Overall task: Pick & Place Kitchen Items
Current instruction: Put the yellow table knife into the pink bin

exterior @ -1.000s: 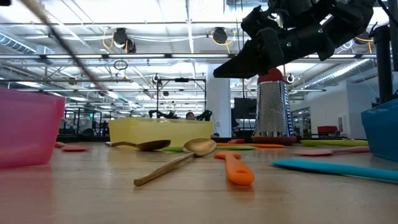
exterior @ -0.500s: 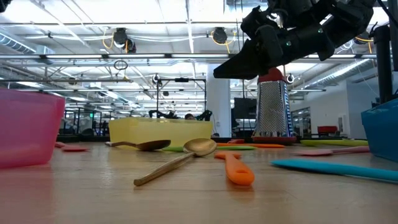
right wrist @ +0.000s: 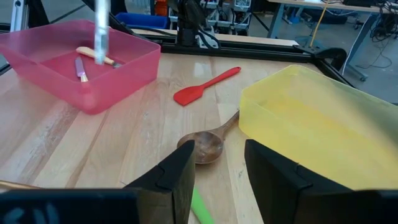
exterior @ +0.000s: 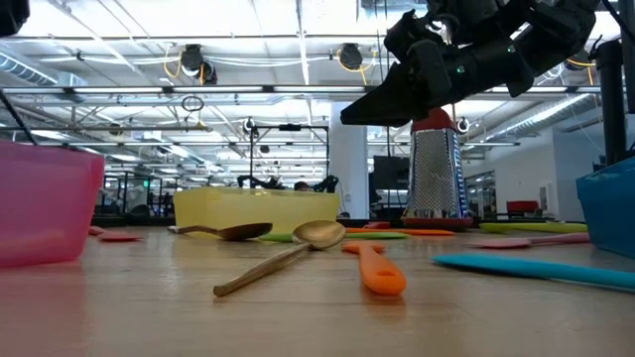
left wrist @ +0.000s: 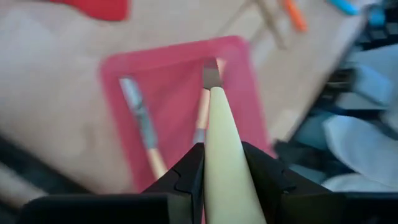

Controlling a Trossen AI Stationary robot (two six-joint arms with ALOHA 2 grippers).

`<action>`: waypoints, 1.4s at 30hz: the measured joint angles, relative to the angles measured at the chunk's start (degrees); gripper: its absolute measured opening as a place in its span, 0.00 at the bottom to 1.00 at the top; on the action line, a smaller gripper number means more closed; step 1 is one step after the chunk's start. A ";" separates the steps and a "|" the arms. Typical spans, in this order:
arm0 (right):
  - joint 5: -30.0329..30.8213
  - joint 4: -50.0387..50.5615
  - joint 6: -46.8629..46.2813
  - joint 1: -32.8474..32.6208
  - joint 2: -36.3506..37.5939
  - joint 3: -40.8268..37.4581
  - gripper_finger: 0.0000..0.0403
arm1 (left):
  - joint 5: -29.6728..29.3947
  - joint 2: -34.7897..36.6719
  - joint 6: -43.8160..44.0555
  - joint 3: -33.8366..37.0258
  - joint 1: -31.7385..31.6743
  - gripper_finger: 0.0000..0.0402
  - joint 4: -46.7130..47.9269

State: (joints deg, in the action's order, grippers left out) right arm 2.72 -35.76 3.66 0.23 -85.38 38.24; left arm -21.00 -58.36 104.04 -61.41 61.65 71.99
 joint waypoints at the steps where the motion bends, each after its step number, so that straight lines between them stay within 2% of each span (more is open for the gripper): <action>1: 0.00 -0.01 0.00 -0.02 0.00 0.00 0.33 | 0.79 -0.59 0.89 0.00 -0.16 0.22 1.53; 6: 0.00 0.15 0.00 -0.02 0.00 0.00 0.33 | 5.28 -4.79 6.43 0.00 -0.93 0.22 4.42; 15: 0.00 0.45 0.00 -0.02 -0.02 0.00 0.32 | 5.47 -17.12 8.02 -0.04 -2.73 0.22 4.29; 20: 0.00 0.45 0.00 0.00 -0.02 -0.01 0.32 | 5.77 -23.69 10.23 0.02 -3.24 0.22 2.05; 24: 0.00 0.45 0.00 -0.02 -0.02 0.00 0.32 | 8.64 -27.51 10.55 0.02 -3.34 0.22 -1.48; 29: 0.00 0.45 0.00 -0.02 -0.02 0.00 0.32 | 11.00 -30.45 10.53 0.04 -3.57 0.22 -3.70; 42: 0.01 0.46 -0.83 0.00 -0.02 0.00 0.32 | 10.49 -33.68 10.63 0.07 -4.05 0.22 -9.46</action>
State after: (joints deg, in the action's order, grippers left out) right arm 2.73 -35.30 2.83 0.23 -85.41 38.24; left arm -10.51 -92.05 114.67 -61.34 57.60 62.53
